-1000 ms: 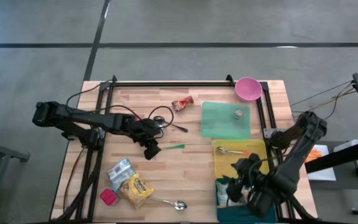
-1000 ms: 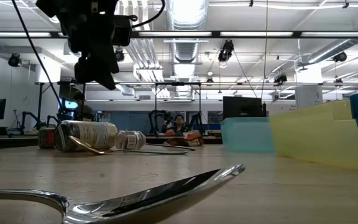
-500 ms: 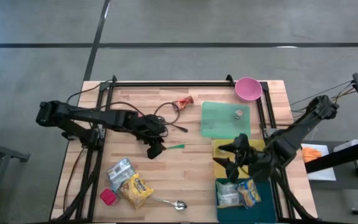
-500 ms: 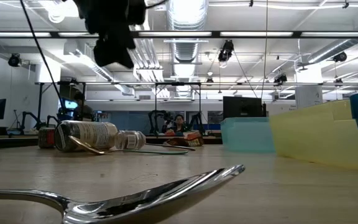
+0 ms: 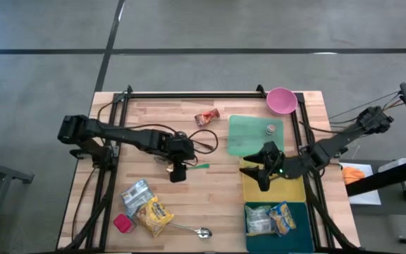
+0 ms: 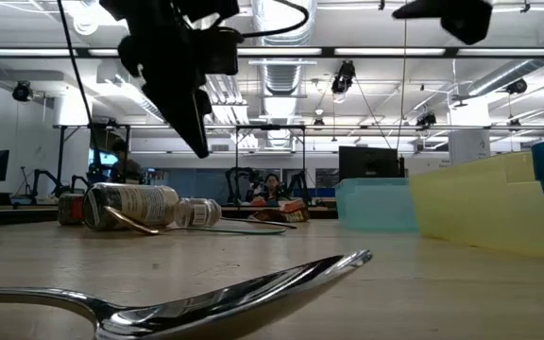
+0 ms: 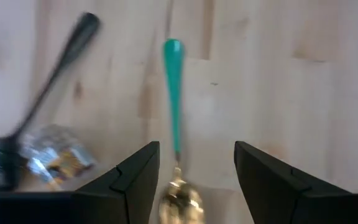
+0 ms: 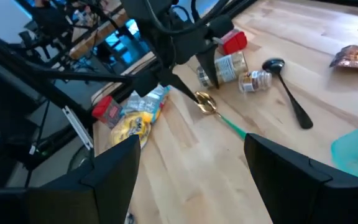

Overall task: Pick & Place Food Item
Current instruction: Put the green spoon into the yellow bin

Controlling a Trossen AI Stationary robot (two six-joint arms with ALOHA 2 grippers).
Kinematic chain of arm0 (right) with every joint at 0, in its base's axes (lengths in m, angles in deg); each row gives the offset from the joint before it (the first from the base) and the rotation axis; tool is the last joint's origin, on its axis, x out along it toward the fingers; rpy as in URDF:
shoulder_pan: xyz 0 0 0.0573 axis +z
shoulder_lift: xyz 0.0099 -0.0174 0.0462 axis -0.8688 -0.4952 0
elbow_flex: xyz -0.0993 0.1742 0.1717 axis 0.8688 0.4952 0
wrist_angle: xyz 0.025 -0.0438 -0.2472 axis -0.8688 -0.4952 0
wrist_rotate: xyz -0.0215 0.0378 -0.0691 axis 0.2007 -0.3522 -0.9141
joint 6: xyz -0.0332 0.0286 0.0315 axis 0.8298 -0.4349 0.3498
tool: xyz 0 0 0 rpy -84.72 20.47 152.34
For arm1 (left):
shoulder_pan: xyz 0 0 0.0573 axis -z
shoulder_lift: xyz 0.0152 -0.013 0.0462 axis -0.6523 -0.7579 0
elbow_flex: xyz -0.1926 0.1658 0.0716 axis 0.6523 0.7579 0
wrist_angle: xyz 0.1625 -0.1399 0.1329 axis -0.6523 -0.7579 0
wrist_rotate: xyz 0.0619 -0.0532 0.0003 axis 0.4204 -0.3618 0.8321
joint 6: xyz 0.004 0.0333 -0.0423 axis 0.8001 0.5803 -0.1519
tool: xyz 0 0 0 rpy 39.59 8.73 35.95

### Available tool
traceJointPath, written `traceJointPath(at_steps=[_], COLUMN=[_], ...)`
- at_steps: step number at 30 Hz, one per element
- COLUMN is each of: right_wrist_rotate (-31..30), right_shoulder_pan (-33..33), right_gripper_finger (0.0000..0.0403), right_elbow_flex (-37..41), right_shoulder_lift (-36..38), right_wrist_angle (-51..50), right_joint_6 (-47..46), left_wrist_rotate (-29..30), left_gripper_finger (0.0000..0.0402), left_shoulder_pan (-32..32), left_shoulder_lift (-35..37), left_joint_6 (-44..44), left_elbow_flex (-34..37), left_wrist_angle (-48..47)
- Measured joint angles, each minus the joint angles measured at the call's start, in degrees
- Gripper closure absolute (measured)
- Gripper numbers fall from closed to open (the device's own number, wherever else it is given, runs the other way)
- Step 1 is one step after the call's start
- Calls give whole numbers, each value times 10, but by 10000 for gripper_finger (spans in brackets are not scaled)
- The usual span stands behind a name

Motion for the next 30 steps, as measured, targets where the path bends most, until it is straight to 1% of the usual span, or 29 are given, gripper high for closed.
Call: traceJointPath(at_steps=[3, 5, 11, 15, 19, 21, 30], right_wrist_rotate=[48, 64, 69, 70, 69, 69, 68], right_shoulder_pan=[-34, -48, -59, -60, -60, -60, -60], right_gripper_finger=[120, 120, 120, 120, 120, 120, 120], right_elbow_flex=[17, 25, 34, 38, 49, 58, 118], right_shoulder_lift=[11, 21, 68, 102, 131, 144, 175], right_wrist_angle=[23, 39, 37, 23, 16, 18, 23], right_joint_6=[29, 51, 110, 129, 136, 135, 91], left_wrist_rotate=[11, 11, -1, -2, -2, -1, 2], left_gripper_finger=[188, 188, 188, 188, 188, 188, 188], left_shoulder_pan=[0, 0, 1, -2, -2, -2, -2], left_shoulder_lift=[-21, -35, -56, -57, -57, -57, -57], left_joint_6=[20, 23, 35, 46, 33, 28, 29], left_elbow_flex=[0, 0, 2, 33, 71, 84, 105], left_wrist_angle=[1, 1, 5, 62, 106, 110, 123])
